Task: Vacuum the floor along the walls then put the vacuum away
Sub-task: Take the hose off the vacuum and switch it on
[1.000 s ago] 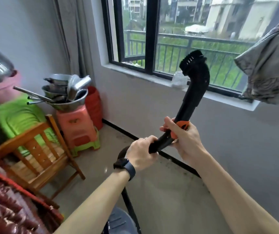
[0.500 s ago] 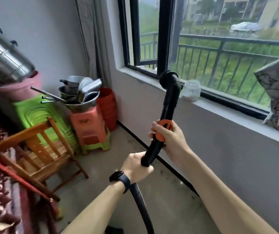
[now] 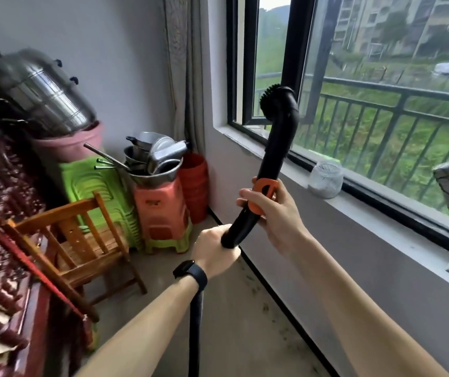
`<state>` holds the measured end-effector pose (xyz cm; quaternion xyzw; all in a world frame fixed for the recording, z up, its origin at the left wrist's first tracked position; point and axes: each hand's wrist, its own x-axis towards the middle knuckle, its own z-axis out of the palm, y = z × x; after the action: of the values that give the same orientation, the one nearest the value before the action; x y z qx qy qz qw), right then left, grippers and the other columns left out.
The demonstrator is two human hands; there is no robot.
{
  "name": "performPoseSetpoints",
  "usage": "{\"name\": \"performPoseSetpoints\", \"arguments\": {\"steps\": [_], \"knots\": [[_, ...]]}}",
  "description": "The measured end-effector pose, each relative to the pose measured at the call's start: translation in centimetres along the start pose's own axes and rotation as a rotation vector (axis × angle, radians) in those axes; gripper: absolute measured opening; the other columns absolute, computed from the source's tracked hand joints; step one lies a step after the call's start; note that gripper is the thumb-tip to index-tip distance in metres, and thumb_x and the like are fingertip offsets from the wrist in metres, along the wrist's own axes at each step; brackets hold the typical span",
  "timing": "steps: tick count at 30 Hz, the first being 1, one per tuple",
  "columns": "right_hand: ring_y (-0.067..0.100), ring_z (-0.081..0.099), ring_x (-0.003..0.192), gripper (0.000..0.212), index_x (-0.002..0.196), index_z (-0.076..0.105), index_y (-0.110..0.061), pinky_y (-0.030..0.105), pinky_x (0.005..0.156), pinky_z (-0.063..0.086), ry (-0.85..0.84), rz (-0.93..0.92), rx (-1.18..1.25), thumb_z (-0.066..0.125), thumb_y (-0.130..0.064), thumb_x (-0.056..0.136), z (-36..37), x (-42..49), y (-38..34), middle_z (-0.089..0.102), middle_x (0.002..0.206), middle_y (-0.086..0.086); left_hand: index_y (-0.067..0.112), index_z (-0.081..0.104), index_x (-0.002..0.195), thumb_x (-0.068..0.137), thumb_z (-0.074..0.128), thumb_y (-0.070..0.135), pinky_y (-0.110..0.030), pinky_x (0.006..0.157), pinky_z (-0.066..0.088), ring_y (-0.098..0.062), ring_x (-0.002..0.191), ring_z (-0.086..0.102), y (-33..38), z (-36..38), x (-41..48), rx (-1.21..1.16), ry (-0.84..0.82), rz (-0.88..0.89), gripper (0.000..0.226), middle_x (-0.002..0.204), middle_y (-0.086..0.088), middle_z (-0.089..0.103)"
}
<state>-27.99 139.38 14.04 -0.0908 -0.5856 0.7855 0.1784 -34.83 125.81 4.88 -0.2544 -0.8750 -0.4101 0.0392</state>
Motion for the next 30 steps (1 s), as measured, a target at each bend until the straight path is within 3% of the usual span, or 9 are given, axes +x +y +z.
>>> {"name": "performPoseSetpoints", "arguments": {"steps": [2, 6, 12, 15, 17, 21, 23, 27, 30], "knots": [[0.025, 0.078, 0.088, 0.036, 0.118, 0.06, -0.012, 0.031, 0.074, 0.062, -0.021, -0.001, 0.005, 0.081, -0.013, 0.088, 0.6, 1.9, -0.2, 0.072, 0.094, 0.007, 0.018, 0.054, 0.071, 0.065, 0.061, 0.017, -0.042, 0.06, 0.051, -0.019, 0.06, 0.056, 0.0, -0.2, 1.3, -0.022, 0.009, -0.025, 0.009, 0.062, 0.004, 0.06], [0.023, 0.078, 0.09, 0.035, 0.115, 0.059, -0.018, 0.041, 0.083, 0.062, -0.044, 0.036, -0.025, 0.081, -0.017, 0.088, 1.3, 5.9, 1.1, 0.074, 0.093, 0.0, 0.018, 0.059, 0.065, 0.06, 0.061, 0.017, -0.042, 0.068, 0.055, -0.016, 0.066, 0.062, -1.0, 0.1, 4.2, -0.073, -0.033, -0.115, 0.005, 0.064, 0.006, 0.066], [0.02, 0.078, 0.08, 0.034, 0.119, 0.057, -0.014, 0.03, 0.065, 0.059, -0.01, 0.14, 0.043, 0.075, -0.011, 0.09, 1.1, 14.3, 4.1, 0.072, 0.096, 0.004, 0.018, 0.058, 0.065, 0.057, 0.058, 0.017, -0.039, 0.066, 0.054, -0.017, 0.067, 0.063, -5.0, 1.9, 10.7, -0.042, -0.078, -0.143, 0.008, 0.063, 0.007, 0.066], [0.022, 0.071, 0.067, 0.03, 0.114, 0.056, -0.01, 0.04, 0.072, 0.06, 0.037, 0.201, 0.137, 0.072, -0.005, 0.089, 1.1, 19.5, 5.0, 0.069, 0.08, 0.005, 0.024, 0.057, 0.073, 0.055, 0.063, 0.017, -0.039, 0.068, 0.054, -0.017, 0.069, 0.063, -6.6, 2.6, 15.5, -0.092, -0.146, -0.126, 0.02, 0.066, 0.007, 0.067], [0.023, 0.063, 0.06, 0.026, 0.108, 0.054, -0.009, 0.039, 0.064, 0.058, 0.08, 0.245, 0.203, 0.069, 0.0, 0.089, 1.3, 23.0, 5.4, 0.063, 0.074, 0.008, 0.028, 0.054, 0.077, 0.052, 0.07, 0.019, -0.039, 0.071, 0.055, -0.019, 0.07, 0.065, -7.1, 3.2, 18.8, -0.181, -0.203, -0.122, 0.031, 0.07, 0.005, 0.069], [0.024, 0.054, 0.063, 0.022, 0.096, 0.051, -0.009, 0.041, 0.069, 0.052, 0.13, 0.322, 0.2, 0.065, 0.005, 0.087, 1.1, 29.2, 7.1, 0.055, 0.076, 0.012, 0.027, 0.055, 0.074, 0.054, 0.075, 0.014, -0.038, 0.068, 0.057, -0.018, 0.061, 0.067, -8.9, 5.4, 24.5, -0.288, -0.294, -0.155, 0.031, 0.065, 0.005, 0.07], [0.025, 0.054, 0.062, 0.021, 0.095, 0.05, -0.009, 0.04, 0.069, 0.05, 0.145, 0.369, 0.203, 0.064, 0.004, 0.086, 0.5, 31.8, 8.8, 0.055, 0.074, 0.012, 0.028, 0.055, 0.071, 0.058, 0.076, 0.022, -0.04, 0.069, 0.056, -0.018, 0.062, 0.065, -10.7, 6.8, 26.4, -0.252, -0.314, -0.193, 0.025, 0.063, 0.01, 0.066], [0.023, 0.056, 0.06, 0.022, 0.103, 0.05, -0.01, 0.037, 0.067, 0.052, 0.173, 0.484, 0.231, 0.067, -0.004, 0.09, -1.1, 37.2, 13.6, 0.057, 0.073, 0.01, 0.036, 0.053, 0.077, 0.066, 0.063, 0.054, -0.028, 0.062, 0.049, -0.006, 0.062, 0.058, -15.1, 10.1, 29.3, -0.091, -0.302, -0.251, 0.023, 0.064, 0.016, 0.061], [0.023, 0.057, 0.064, 0.024, 0.104, 0.051, -0.01, 0.035, 0.069, 0.053, 0.216, 0.606, 0.285, 0.071, -0.013, 0.092, -2.2, 41.5, 18.4, 0.059, 0.074, 0.007, 0.043, 0.05, 0.079, 0.069, 0.056, 0.06, -0.029, 0.06, 0.05, -0.013, 0.07, 0.062, -18.7, 12.5, 31.3, 0.034, -0.324, -0.313, 0.021, 0.073, 0.012, 0.064]]}}
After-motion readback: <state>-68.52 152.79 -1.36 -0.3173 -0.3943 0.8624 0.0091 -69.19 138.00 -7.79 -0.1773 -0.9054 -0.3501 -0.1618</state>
